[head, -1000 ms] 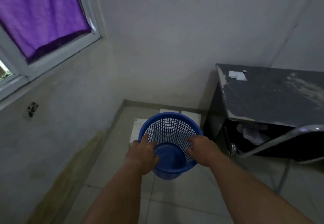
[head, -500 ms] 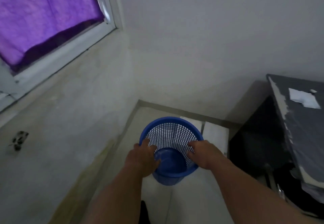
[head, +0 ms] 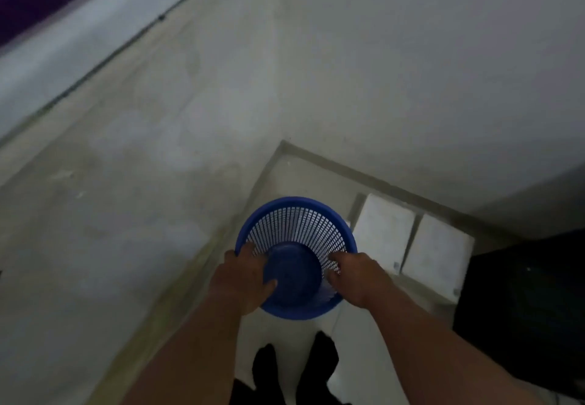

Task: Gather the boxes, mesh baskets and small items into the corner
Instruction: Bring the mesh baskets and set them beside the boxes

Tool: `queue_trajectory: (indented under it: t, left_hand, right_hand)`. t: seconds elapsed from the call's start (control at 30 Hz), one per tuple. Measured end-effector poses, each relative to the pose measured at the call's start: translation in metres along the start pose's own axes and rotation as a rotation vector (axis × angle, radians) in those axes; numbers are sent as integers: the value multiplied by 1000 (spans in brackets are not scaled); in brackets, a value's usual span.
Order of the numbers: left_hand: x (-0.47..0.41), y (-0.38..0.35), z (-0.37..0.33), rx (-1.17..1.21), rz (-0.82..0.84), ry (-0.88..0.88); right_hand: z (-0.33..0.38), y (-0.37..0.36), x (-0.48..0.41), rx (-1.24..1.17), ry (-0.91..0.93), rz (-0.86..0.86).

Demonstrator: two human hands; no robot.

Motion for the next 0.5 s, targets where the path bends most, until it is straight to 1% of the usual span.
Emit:
queue_trajectory:
  t: [0.13,0.23,0.33,0.5]
  left_hand:
    - [-26,-42,34,82,57,114]
    - [-42,-74,53,88,80,149]
    - [-52,-111,70,87,140,151]
    - [-62,-169,97,88,204,75]
  right_hand:
    - [1,-50,-37,-42,20,59]
    - [-2,-89,-56,-93,-13,58]
    - [-7,-130,-65,-138,-81,44]
    - [-15,-201,-71,-170,-219,11]
Point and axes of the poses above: each hand's wrist, its own x-axis away from the middle knuckle, its own y-axis out of the back of the hand, z = x × y, the point moved 9 cm from there along -x, towards the middle knuckle, and after that the axes turned 6 degrees about y, right-handed, at the moved point
